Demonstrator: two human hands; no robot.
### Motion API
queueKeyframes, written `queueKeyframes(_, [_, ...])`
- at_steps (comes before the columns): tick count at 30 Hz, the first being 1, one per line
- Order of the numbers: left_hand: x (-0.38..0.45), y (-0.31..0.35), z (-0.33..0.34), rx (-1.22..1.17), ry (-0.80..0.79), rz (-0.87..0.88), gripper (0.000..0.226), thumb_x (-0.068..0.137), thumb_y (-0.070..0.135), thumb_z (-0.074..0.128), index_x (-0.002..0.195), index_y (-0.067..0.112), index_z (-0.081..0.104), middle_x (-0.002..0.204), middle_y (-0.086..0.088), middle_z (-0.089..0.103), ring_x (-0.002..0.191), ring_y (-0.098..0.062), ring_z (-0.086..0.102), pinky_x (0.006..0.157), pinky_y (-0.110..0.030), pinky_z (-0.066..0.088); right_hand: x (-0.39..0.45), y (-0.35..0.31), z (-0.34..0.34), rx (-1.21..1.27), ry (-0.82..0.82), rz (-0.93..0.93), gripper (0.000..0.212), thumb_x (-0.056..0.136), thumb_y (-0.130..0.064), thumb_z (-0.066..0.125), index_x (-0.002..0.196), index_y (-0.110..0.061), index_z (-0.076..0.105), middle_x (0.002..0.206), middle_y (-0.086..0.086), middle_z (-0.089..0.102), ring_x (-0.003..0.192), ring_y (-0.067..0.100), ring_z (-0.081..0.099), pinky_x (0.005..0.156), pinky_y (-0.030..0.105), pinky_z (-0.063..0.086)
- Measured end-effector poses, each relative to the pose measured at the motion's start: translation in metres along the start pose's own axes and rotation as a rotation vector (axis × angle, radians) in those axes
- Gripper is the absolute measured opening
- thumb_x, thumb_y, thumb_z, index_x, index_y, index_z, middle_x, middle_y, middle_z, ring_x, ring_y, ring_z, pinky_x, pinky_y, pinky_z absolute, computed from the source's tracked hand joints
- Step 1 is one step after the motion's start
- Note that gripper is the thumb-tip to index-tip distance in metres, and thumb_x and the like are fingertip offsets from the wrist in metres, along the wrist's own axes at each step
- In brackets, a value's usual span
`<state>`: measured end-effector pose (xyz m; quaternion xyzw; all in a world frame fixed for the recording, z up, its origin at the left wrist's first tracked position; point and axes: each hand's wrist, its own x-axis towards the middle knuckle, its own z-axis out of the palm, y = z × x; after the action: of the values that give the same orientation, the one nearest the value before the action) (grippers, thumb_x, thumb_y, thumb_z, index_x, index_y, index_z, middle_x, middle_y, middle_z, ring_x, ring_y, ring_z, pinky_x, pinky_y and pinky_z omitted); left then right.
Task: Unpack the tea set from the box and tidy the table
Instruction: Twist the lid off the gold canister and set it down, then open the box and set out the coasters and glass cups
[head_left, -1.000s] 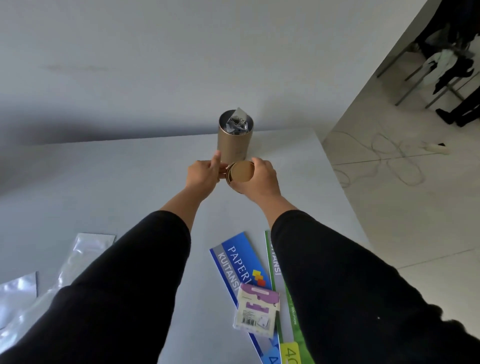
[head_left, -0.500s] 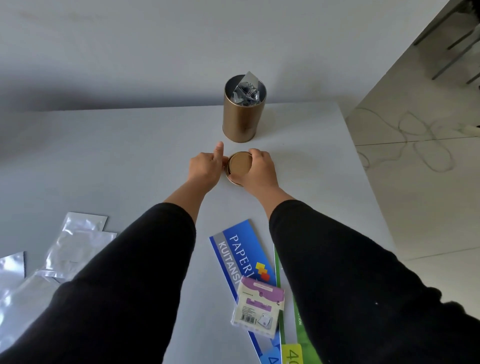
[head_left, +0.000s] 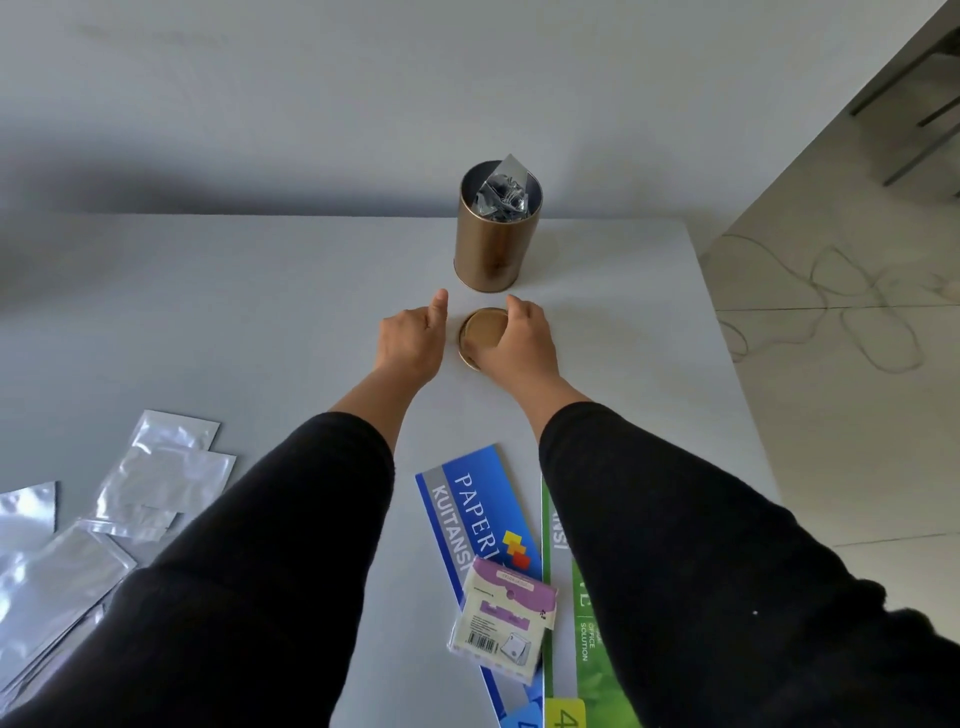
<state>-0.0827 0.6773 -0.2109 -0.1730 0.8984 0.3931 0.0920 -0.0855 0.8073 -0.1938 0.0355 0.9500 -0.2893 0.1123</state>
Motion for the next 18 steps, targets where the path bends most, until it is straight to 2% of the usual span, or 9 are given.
queueKeyframes(2, [-0.007, -0.002, -0.017, 0.012, 0.054, -0.019, 0.058, 0.1, 0.053, 0.016, 0.08, 0.011, 0.052, 0.088, -0.005, 0.052, 0.084, -0.022, 0.045, 0.081, -0.036, 0.041, -0.006, -0.011, -0.005, 0.026, 0.007, 0.008, 0.078, 0.085, -0.041, 0.064, 0.147, -0.009, 0.028, 0.145, 0.01, 0.035, 0.134, 0.025, 0.037, 0.104, 0.033, 0.037])
queueKeyframes(4, [-0.016, -0.004, -0.041, 0.021, 0.112, -0.026, 0.06, 0.101, 0.049, 0.015, 0.065, 0.007, 0.038, 0.07, -0.005, 0.046, 0.077, -0.023, 0.042, 0.071, -0.036, 0.035, -0.015, -0.026, -0.009, 0.048, 0.006, -0.001, 0.073, 0.088, -0.041, 0.06, 0.146, -0.01, 0.03, 0.145, 0.009, 0.036, 0.132, 0.026, 0.039, 0.102, 0.034, 0.038])
queueKeyframes(6, [-0.027, -0.009, -0.068, 0.034, 0.164, -0.024, 0.059, 0.102, 0.047, 0.015, 0.059, 0.009, 0.028, 0.061, -0.005, 0.037, 0.074, -0.024, 0.04, 0.068, -0.035, 0.03, -0.025, -0.045, -0.011, 0.06, 0.008, -0.031, 0.069, 0.089, -0.041, 0.057, 0.145, -0.01, 0.032, 0.146, 0.011, 0.037, 0.133, 0.027, 0.039, 0.103, 0.035, 0.037])
queueKeyframes(8, [-0.038, -0.017, -0.096, 0.034, 0.205, -0.016, 0.058, 0.102, 0.046, 0.015, 0.058, 0.01, 0.027, 0.06, -0.005, 0.036, 0.074, -0.025, 0.039, 0.067, -0.035, 0.028, -0.038, -0.07, -0.013, 0.078, 0.014, -0.066, 0.068, 0.091, -0.041, 0.056, 0.145, -0.008, 0.032, 0.148, 0.011, 0.036, 0.135, 0.027, 0.037, 0.104, 0.034, 0.034])
queueKeyframes(14, [-0.075, -0.054, -0.188, 0.027, 0.302, 0.028, 0.056, 0.102, 0.045, 0.014, 0.059, 0.013, 0.03, 0.066, -0.009, 0.044, 0.084, -0.032, 0.045, 0.071, -0.035, 0.03, -0.086, -0.162, -0.007, 0.12, 0.059, -0.174, 0.065, 0.092, -0.041, 0.053, 0.144, -0.006, 0.033, 0.145, 0.012, 0.038, 0.133, 0.027, 0.038, 0.103, 0.037, 0.036])
queueKeyframes(16, [-0.091, -0.071, -0.22, 0.032, 0.327, 0.049, 0.055, 0.103, 0.044, 0.014, 0.06, 0.013, 0.031, 0.083, -0.021, 0.056, 0.094, -0.036, 0.051, 0.076, -0.037, 0.033, -0.107, -0.193, -0.002, 0.123, 0.089, -0.206, 0.065, 0.093, -0.04, 0.051, 0.145, -0.007, 0.031, 0.147, 0.011, 0.036, 0.135, 0.026, 0.036, 0.105, 0.036, 0.035])
queueKeyframes(18, [-0.11, -0.089, -0.253, 0.029, 0.361, 0.071, 0.054, 0.103, 0.042, 0.015, 0.062, 0.011, 0.032, 0.093, -0.027, 0.059, 0.101, -0.039, 0.053, 0.08, -0.037, 0.034, -0.129, -0.224, 0.006, 0.118, 0.104, -0.224, 0.064, 0.094, -0.041, 0.05, 0.145, -0.008, 0.03, 0.146, 0.01, 0.037, 0.134, 0.026, 0.037, 0.103, 0.035, 0.036])
